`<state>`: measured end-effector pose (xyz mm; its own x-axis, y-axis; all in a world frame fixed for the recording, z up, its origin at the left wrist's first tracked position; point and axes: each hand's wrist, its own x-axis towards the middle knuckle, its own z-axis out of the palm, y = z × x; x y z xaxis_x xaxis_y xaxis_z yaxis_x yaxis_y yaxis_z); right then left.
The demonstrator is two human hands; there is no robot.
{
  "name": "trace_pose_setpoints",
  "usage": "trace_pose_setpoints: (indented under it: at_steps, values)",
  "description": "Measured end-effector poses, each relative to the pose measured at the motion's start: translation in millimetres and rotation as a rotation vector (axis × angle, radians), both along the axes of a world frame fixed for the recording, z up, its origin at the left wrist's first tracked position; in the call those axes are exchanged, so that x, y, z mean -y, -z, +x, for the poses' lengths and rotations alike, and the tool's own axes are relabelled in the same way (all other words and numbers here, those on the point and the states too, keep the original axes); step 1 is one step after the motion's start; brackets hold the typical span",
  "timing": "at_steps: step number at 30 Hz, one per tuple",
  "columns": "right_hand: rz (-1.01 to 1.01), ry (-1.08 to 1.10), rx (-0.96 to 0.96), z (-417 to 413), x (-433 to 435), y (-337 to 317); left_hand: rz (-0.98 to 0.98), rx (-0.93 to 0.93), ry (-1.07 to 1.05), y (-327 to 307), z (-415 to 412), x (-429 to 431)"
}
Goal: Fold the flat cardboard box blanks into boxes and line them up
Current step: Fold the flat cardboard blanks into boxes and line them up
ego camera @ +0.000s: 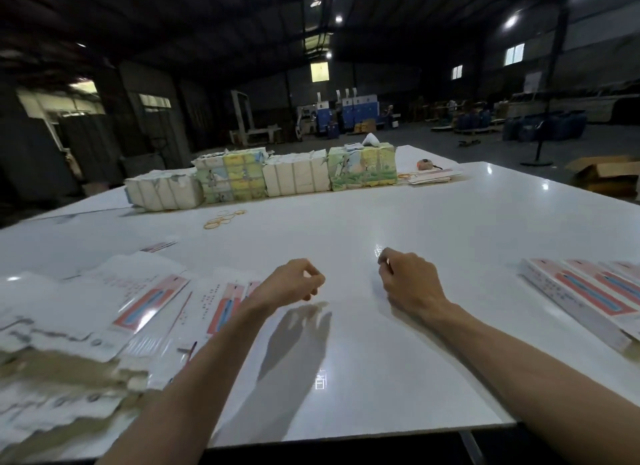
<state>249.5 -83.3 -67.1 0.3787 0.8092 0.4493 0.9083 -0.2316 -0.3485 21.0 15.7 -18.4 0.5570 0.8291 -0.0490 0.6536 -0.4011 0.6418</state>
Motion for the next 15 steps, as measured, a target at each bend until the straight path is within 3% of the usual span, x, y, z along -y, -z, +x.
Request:
trace_pose_setpoints:
  at_steps: [3,6,10,15]
  values:
    - [0.034,-0.024,-0.057,7.5,-1.4,3.9,0.204,-0.44,-0.151,-11.6,-46.1,-12.9]
    - [0.035,-0.059,-0.112,8.5,-2.9,4.9,0.283,-0.658,-0.397,-12.1,-79.9,-14.7]
    - [0.043,-0.091,-0.174,11.1,-5.0,6.4,0.321,-0.747,-0.497,-11.2,-97.4,-17.5]
    - [0.043,-0.113,-0.192,11.9,-3.2,6.1,0.275,-0.674,-0.515,-13.6,-93.9,-25.0]
